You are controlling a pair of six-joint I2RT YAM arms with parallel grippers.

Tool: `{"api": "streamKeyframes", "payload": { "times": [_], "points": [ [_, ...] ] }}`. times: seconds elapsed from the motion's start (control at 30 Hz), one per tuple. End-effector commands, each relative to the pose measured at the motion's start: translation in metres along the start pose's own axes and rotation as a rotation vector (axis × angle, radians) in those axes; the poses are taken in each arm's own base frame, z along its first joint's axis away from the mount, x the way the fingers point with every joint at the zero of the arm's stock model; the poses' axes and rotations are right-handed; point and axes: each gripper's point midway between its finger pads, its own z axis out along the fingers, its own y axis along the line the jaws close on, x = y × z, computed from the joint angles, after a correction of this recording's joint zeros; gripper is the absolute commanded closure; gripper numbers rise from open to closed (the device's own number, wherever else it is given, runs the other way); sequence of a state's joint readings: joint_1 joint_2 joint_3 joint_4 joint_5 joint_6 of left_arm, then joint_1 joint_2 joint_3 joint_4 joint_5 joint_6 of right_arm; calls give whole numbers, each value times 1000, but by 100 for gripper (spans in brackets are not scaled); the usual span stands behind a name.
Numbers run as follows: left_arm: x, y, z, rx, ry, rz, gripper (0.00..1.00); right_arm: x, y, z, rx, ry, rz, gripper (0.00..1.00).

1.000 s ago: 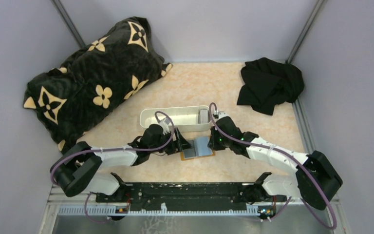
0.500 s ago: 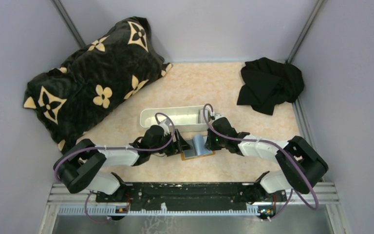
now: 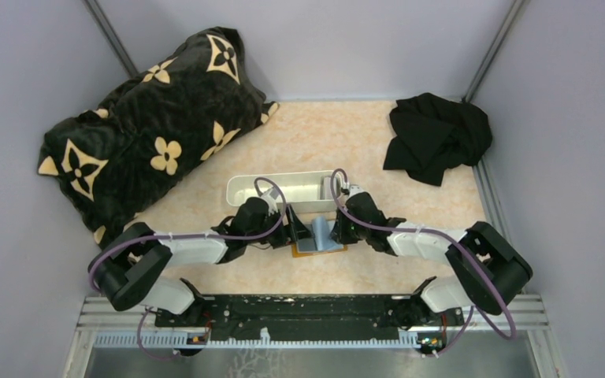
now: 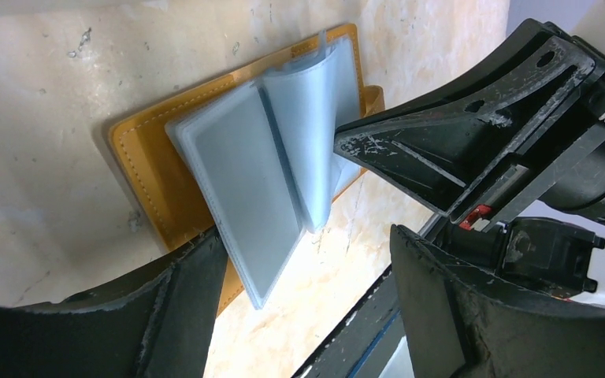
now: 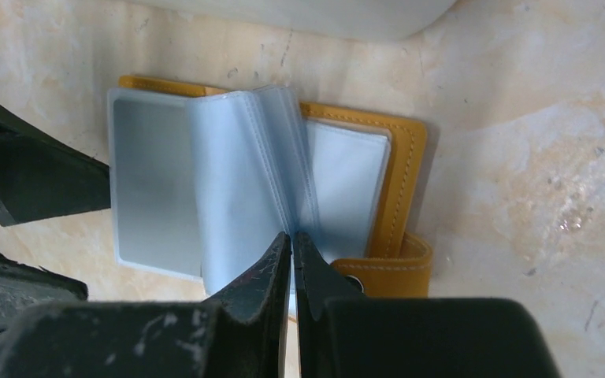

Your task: Take the credit cards out of the card holder

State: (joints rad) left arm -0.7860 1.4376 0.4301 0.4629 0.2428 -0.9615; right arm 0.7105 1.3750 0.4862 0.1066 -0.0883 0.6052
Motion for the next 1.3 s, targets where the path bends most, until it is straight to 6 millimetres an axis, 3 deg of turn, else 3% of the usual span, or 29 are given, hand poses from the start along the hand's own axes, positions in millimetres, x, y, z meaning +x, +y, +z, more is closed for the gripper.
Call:
{"api": "streamKeyframes", "payload": {
  "times": [0.0, 0.3, 0.87, 1.27],
  "points": [
    [-4, -5, -10, -2, -18, 46, 19, 31, -30, -13, 117, 99, -7, 94],
    [-7, 0, -28, -45, -57, 67, 19, 24, -26, -20, 117, 85, -21, 94],
    [-1, 2, -5, -10, -14, 42, 19, 27, -28, -22, 124, 89, -14, 94],
    [-8, -9, -14, -1, -37, 62, 19, 29, -27, -16, 112, 101, -12, 94]
  ]
}}
